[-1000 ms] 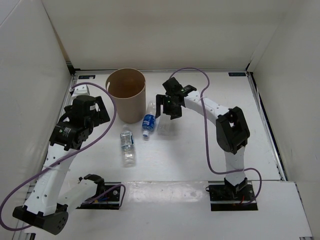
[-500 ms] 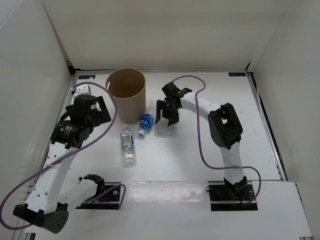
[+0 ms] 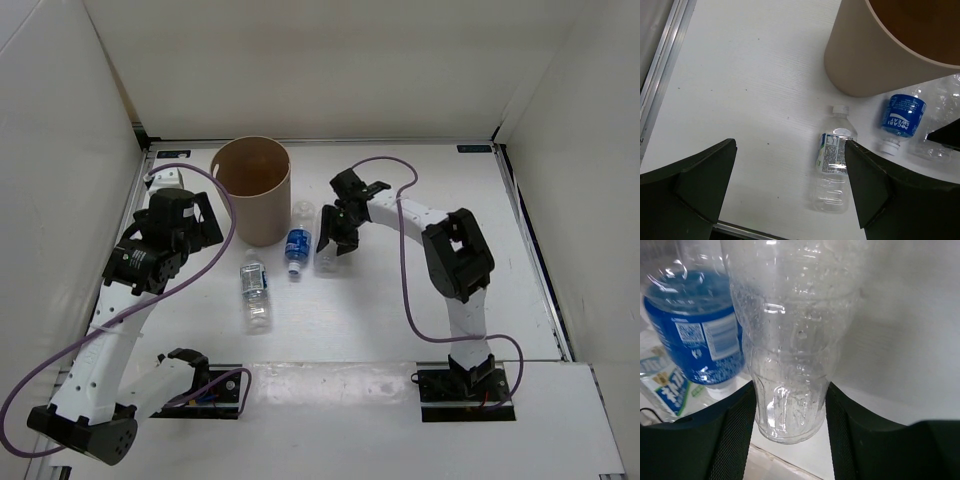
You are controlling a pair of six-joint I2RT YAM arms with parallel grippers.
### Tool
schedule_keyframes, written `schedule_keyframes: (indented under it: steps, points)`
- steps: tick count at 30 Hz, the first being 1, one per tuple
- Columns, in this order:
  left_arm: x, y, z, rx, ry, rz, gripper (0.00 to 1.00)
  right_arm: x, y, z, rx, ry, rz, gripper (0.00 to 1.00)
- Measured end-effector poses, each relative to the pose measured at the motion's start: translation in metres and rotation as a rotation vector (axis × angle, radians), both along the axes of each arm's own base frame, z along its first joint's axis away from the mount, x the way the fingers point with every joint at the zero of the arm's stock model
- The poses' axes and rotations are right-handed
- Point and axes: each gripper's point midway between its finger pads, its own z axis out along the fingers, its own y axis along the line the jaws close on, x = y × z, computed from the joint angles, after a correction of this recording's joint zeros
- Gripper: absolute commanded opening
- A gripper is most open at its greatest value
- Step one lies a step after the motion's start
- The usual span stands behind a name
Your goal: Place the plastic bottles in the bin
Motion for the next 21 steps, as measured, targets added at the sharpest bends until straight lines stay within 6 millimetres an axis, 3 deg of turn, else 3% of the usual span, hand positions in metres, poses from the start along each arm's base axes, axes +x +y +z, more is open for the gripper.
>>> schedule_keyframes:
  steps: [3,6,11,16,18,21]
  points:
    - [0.0,0.0,0.0,0.0,0.0,0.0,0.99,-0.005,-0.016,0.008,-0.032,-0.015,-0.023,0.37]
    - [0.0,0.0,0.0,0.0,0.0,0.0,0.99,-0.003,-0.031,0.037,-0.038,-0.084,-0.054,0.36]
    - [0.0,0.0,0.0,0.0,0.0,0.0,0.99,0.006,-0.041,0.127,0.013,-0.321,-0.086,0.33]
    - [0.0,0.0,0.0,0.0,0.0,0.0,0.99,0.013,-0.022,0.213,0.077,-0.54,-0.071,0.24]
    - [0.0,0.0,0.0,0.0,0.0,0.0,0.99,0.013,-0.015,0.231,0.101,-0.581,-0.064,0.22]
    - [0.0,0.0,0.0,0.0,0.0,0.0,0.99,0.012,-0.015,0.234,0.096,-0.594,-0.055,0.2]
